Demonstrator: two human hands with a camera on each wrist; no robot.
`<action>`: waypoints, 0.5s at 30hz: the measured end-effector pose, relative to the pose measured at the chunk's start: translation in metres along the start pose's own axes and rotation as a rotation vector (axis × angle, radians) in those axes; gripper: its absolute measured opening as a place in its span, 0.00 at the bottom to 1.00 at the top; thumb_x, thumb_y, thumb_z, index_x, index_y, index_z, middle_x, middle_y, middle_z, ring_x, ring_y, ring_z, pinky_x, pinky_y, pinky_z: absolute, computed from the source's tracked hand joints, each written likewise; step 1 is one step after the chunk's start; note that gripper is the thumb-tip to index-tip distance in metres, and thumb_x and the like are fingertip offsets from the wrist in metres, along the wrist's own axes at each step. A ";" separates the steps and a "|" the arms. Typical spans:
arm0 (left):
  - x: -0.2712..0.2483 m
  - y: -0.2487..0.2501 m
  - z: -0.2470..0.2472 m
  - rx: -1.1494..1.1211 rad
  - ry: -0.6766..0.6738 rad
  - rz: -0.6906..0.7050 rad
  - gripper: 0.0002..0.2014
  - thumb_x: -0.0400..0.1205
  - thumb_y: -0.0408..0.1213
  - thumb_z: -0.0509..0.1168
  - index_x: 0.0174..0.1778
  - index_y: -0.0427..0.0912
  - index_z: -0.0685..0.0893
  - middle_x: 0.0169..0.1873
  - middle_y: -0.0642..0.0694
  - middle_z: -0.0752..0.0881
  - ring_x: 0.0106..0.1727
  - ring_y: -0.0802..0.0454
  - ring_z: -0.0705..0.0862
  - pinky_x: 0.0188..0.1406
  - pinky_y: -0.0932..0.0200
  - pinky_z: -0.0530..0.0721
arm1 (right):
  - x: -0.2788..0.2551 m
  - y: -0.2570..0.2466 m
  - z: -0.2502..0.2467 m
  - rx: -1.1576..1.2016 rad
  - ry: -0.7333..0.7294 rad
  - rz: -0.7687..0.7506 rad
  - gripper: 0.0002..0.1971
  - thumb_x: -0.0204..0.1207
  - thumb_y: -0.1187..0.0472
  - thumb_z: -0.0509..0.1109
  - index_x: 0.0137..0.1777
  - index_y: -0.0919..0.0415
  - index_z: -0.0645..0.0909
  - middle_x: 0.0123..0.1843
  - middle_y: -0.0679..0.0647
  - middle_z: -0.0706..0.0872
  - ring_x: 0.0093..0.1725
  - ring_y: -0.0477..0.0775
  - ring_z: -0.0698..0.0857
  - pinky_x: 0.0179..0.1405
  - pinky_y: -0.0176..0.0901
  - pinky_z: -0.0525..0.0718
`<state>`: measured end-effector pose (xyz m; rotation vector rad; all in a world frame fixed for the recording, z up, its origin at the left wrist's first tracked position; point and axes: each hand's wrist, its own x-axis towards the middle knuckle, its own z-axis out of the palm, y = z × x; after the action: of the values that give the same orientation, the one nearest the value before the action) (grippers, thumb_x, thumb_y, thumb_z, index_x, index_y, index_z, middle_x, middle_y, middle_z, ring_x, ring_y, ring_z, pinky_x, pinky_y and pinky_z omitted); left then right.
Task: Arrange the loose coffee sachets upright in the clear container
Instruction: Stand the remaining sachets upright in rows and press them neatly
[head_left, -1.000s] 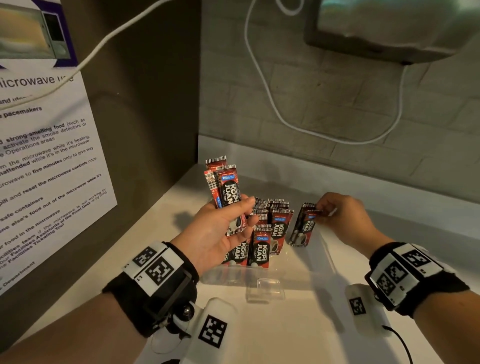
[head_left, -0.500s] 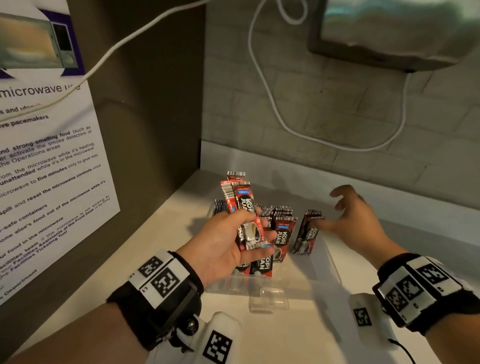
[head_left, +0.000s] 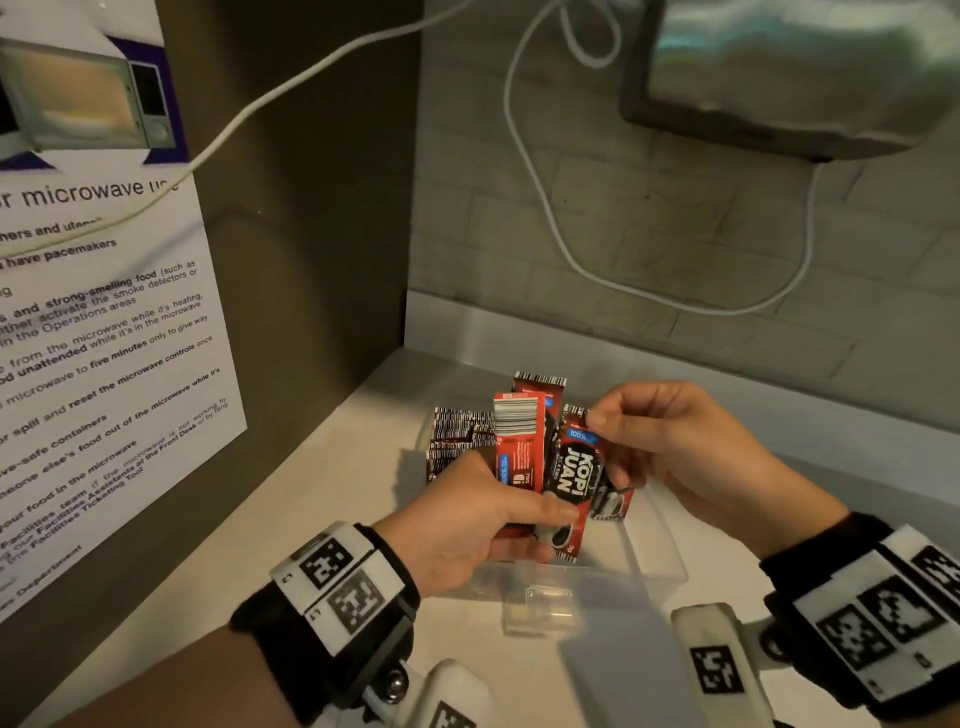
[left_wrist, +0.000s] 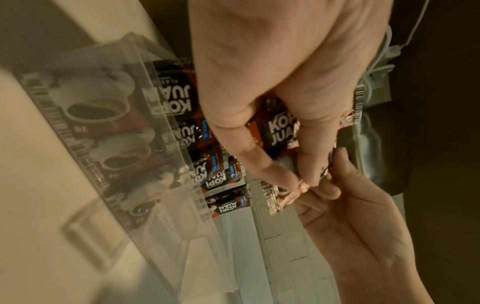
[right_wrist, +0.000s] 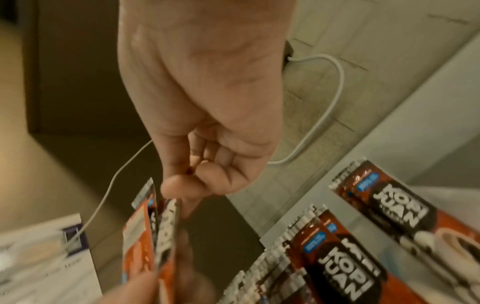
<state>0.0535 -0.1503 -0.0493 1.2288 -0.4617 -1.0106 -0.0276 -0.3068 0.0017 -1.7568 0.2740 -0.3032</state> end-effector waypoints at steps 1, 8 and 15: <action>0.000 -0.001 0.000 0.003 0.001 0.000 0.14 0.73 0.22 0.74 0.53 0.39 0.87 0.49 0.38 0.91 0.41 0.49 0.90 0.29 0.61 0.87 | -0.001 -0.002 0.000 0.017 -0.013 0.015 0.08 0.63 0.62 0.73 0.35 0.69 0.81 0.24 0.59 0.82 0.17 0.49 0.76 0.15 0.33 0.71; -0.001 0.009 -0.002 -0.188 0.138 0.040 0.08 0.78 0.33 0.72 0.51 0.39 0.86 0.42 0.41 0.89 0.39 0.47 0.90 0.33 0.59 0.90 | 0.006 -0.008 -0.034 -0.072 0.224 -0.072 0.06 0.74 0.73 0.68 0.37 0.67 0.82 0.25 0.54 0.86 0.20 0.46 0.83 0.21 0.33 0.81; -0.001 0.030 -0.013 -0.447 0.202 0.042 0.04 0.82 0.31 0.61 0.49 0.36 0.80 0.36 0.38 0.84 0.38 0.39 0.89 0.41 0.50 0.89 | 0.013 0.035 -0.074 -0.326 0.272 -0.001 0.10 0.73 0.77 0.70 0.37 0.64 0.77 0.22 0.52 0.85 0.21 0.45 0.83 0.21 0.32 0.81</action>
<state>0.0743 -0.1422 -0.0255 0.9010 -0.0927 -0.8827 -0.0423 -0.3857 -0.0173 -2.0365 0.5423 -0.5227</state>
